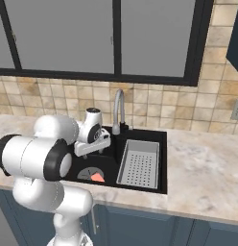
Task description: Pick up the bar soap and soap dispenser from the sink, and place them back in the cabinet, and close the cabinet doors.
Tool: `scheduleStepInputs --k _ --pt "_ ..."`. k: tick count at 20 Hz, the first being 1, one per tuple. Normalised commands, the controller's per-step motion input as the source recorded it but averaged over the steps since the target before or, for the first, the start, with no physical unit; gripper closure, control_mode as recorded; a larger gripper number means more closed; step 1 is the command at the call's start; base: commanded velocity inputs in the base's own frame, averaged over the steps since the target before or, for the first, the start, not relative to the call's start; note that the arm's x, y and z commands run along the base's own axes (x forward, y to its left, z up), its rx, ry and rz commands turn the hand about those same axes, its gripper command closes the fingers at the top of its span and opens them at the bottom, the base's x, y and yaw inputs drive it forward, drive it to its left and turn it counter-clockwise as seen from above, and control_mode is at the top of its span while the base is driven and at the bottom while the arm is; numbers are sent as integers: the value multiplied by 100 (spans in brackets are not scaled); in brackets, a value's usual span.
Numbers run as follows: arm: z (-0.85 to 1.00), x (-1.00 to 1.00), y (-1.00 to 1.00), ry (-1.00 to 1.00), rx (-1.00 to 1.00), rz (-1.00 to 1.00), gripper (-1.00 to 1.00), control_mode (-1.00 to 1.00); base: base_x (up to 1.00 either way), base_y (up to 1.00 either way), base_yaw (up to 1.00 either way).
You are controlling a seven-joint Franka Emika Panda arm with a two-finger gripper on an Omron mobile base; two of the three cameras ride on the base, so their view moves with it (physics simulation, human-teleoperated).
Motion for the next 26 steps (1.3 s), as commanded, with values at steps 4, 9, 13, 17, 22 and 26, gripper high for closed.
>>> scheduleStepInputs --k 4,9,13,17,22,26 --pt "-4 21 0 4 0 0 -100 -100 0 0 0" --pt "-17 22 0 1 0 0 -100 -100 0 0 0" --pt "-30 6 0 0 0 0 -100 -100 0 0 0" --pt "-32 0 0 0 0 0 -100 -100 0 0 0" --pt "-27 0 0 0 -1 0 -100 -100 0 0 0" --pt "-23 0 1 0 -2 0 -100 -100 0 0 0"
